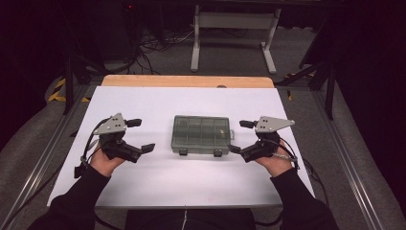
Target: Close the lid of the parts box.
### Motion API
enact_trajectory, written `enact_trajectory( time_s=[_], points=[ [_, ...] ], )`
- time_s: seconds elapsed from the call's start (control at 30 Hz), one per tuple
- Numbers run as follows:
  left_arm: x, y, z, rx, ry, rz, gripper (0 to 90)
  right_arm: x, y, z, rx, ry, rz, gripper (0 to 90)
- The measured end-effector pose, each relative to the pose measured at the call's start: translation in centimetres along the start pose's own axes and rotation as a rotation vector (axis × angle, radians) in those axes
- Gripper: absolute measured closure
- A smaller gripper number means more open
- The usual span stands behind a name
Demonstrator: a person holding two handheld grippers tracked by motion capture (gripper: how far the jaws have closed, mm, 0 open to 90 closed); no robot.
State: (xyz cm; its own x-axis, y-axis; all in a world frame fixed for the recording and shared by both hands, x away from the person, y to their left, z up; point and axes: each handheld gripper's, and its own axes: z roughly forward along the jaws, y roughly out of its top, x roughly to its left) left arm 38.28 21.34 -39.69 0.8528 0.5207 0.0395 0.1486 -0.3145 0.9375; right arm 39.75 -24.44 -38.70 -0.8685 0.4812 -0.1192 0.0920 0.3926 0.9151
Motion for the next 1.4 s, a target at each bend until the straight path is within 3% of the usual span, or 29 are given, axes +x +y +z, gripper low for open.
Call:
enact_trajectory(
  time_s=[0.2, 0.33, 0.5, 0.77, 0.93, 1.27, 1.4],
  points=[
    [0.1, -2.3, -1.8, -0.07, 0.037, -0.041, 1.3, 0.5, -0.8, -1.0, -0.044, -0.035, -0.007, 3.3],
    [0.2, -4.1, -2.6, -0.151, 0.054, -0.068, 1.3, 0.7, -1.7, -1.3, -0.058, -0.047, -0.002, 3.2],
    [0.3, -5.8, -3.3, -0.176, 0.079, -0.099, 1.3, 1.0, -2.8, -1.5, -0.067, -0.055, 0.0, 2.0],
    [0.2, -8.0, -3.6, -0.183, 0.127, -0.108, 1.3, 1.2, -4.7, -1.6, -0.086, -0.08, 0.02, 1.0],
    [0.2, -9.2, -3.0, -0.177, 0.122, -0.12, 1.2, 1.4, -6.0, -1.5, -0.083, -0.084, 0.042, 0.2],
    [-0.2, -10.7, -1.9, -0.127, 0.148, -0.083, 1.1, 2.0, -8.6, -1.3, -0.078, -0.117, 0.093, 0.1],
    [-0.4, -10.8, -1.5, -0.109, 0.161, -0.071, 0.5, 2.0, -9.2, -0.9, -0.036, -0.123, 0.106, 0.1]
  ],
)
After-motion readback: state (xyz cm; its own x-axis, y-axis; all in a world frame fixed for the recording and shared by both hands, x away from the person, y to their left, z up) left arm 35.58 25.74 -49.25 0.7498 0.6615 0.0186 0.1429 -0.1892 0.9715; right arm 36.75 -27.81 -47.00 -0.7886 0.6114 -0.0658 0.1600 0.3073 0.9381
